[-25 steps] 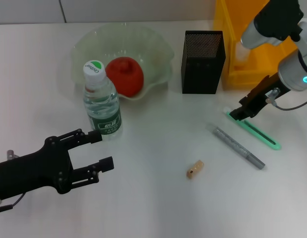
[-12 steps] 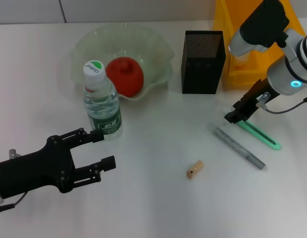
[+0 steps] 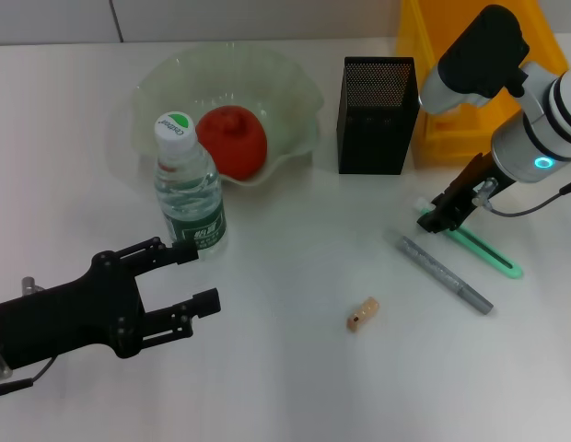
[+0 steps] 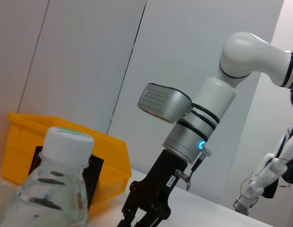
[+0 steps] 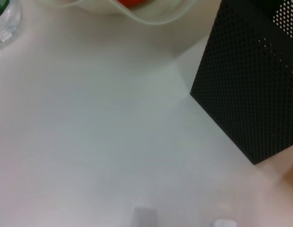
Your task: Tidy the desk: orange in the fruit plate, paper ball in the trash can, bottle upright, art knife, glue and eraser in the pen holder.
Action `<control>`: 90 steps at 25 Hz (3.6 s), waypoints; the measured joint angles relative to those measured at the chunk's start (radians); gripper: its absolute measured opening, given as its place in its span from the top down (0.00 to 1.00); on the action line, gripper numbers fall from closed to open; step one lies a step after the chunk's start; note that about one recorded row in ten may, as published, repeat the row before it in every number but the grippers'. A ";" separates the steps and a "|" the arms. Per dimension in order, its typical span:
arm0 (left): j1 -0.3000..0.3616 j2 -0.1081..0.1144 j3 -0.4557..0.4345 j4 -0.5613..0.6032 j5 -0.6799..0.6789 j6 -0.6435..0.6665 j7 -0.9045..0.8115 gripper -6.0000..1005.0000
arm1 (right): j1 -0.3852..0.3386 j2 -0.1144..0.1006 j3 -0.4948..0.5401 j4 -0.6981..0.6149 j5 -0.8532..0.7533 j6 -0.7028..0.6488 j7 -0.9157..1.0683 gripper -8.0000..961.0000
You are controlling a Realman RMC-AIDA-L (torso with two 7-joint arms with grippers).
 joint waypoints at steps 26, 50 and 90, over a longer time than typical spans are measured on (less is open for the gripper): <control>-0.001 0.001 -0.023 0.000 0.002 -0.023 0.001 0.25 | -0.114 -0.028 0.388 -0.257 0.389 -0.184 -0.247 0.79; -0.024 -0.005 -0.023 0.000 0.001 -0.070 0.001 0.25 | -0.006 -0.005 0.635 0.510 1.111 0.187 -1.174 0.76; -0.017 0.001 -0.023 0.000 0.002 -0.074 -0.009 0.24 | -0.051 -0.003 0.012 -0.418 0.228 -0.470 -0.151 0.27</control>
